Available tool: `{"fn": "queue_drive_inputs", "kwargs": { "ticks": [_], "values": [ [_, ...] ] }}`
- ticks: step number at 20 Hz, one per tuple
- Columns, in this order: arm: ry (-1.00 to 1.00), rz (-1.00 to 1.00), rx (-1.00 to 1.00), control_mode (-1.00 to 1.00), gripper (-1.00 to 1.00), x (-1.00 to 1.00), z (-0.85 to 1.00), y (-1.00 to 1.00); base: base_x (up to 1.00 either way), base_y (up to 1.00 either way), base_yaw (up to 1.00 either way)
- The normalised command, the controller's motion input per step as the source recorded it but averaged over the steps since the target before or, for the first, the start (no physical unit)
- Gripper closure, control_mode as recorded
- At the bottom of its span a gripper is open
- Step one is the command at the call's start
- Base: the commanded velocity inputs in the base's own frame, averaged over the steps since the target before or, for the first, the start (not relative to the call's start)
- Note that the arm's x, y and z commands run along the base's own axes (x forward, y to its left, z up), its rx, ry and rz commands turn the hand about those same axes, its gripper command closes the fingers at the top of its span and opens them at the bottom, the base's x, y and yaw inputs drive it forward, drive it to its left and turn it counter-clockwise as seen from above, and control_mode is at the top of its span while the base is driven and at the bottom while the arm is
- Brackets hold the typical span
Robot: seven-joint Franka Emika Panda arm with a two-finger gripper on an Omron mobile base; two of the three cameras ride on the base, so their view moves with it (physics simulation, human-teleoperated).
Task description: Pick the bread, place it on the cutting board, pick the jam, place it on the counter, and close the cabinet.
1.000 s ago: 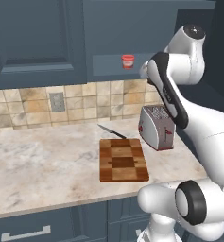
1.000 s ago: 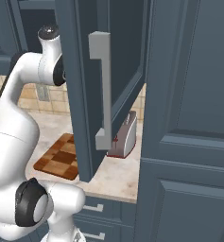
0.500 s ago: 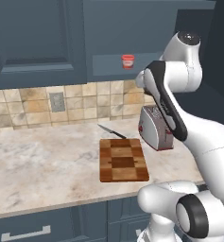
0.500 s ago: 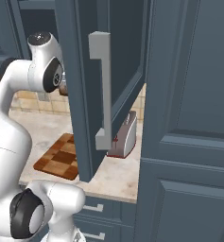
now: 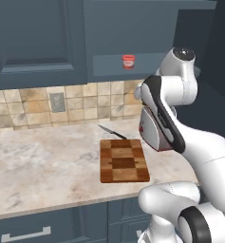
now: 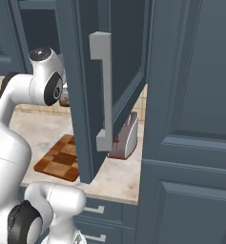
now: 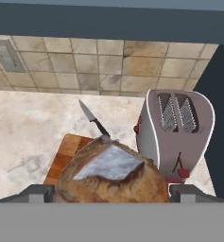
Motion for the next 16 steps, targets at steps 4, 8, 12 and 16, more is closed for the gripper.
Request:
{"fn": "queue_drive_inputs", "kwargs": {
  "ticks": [4, 8, 12, 16],
  "values": [
    [0.00, 0.00, 0.00, -1.00, 1.00, 0.00, -0.42, 0.08, 0.00, 0.00, 0.00],
    [0.00, 0.00, 0.00, -1.00, 1.00, 0.00, -0.50, 0.09, 0.00, 0.00, 0.00],
    [0.00, 0.00, 0.00, -1.00, 1.00, -0.01, -0.53, 0.08, 0.00, 0.00, 0.00],
    [0.00, 0.00, 0.00, -1.00, 1.00, 0.00, -0.53, 0.11, 0.00, 0.00, 0.00]
  ]
}}
